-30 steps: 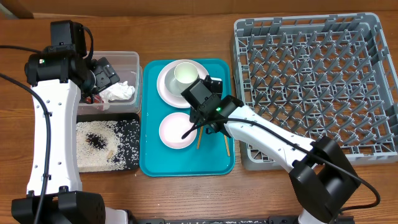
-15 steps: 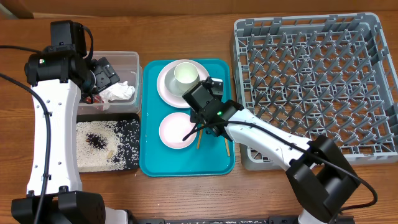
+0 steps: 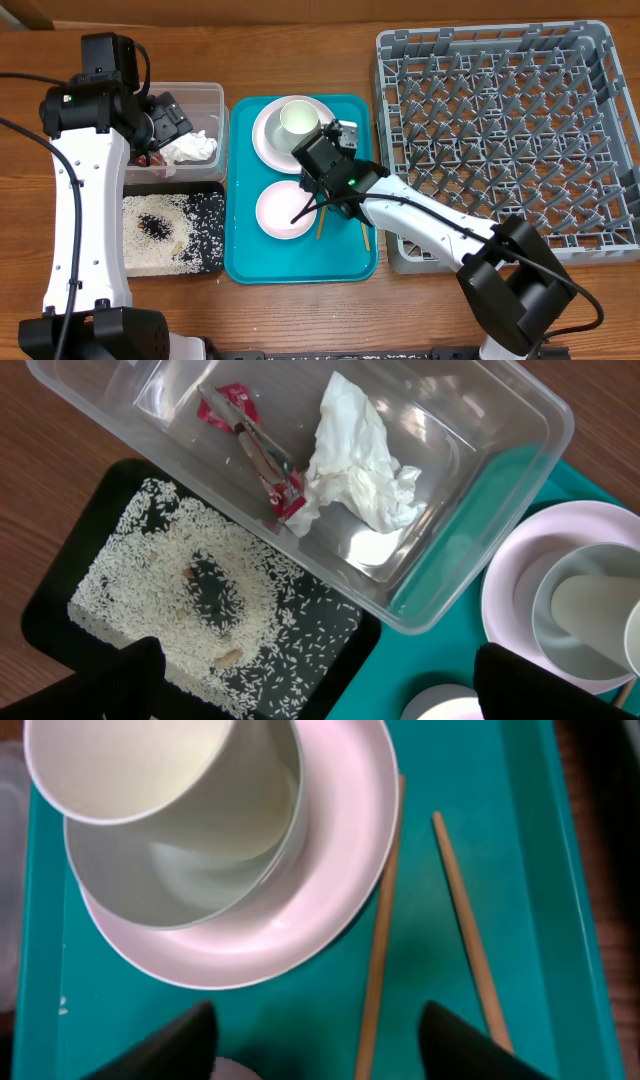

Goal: Sort waste into correct bins and load items into the dishwasher
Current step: 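Lower the right gripper and grasp one wooden chopstick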

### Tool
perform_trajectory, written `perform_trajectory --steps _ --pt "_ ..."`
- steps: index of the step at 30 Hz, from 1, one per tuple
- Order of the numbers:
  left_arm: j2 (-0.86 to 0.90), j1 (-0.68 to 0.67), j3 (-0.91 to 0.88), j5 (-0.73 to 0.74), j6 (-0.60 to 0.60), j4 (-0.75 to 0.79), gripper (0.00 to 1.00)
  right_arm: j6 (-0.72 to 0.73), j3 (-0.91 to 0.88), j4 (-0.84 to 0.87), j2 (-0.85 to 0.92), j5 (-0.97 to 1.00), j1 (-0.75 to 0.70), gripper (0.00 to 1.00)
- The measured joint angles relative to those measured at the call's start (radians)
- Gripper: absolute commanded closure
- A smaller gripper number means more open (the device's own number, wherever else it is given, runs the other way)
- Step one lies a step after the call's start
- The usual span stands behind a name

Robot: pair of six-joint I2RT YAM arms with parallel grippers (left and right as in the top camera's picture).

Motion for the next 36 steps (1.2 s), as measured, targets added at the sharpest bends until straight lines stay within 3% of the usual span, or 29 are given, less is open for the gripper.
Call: perform_trajectory --steps 11,15,36 --pt "0.0 0.0 0.0 0.0 0.0 0.0 0.0 0.083 -0.072 0.064 0.0 0.0 -0.005 0.48" --pt "0.0 0.0 0.0 0.0 0.0 0.0 0.0 0.093 -0.099 0.084 0.001 0.0 -0.005 0.55" --pt "0.0 0.0 0.0 0.0 0.0 0.0 0.0 0.102 -0.163 0.245 0.058 0.003 -0.005 0.63"
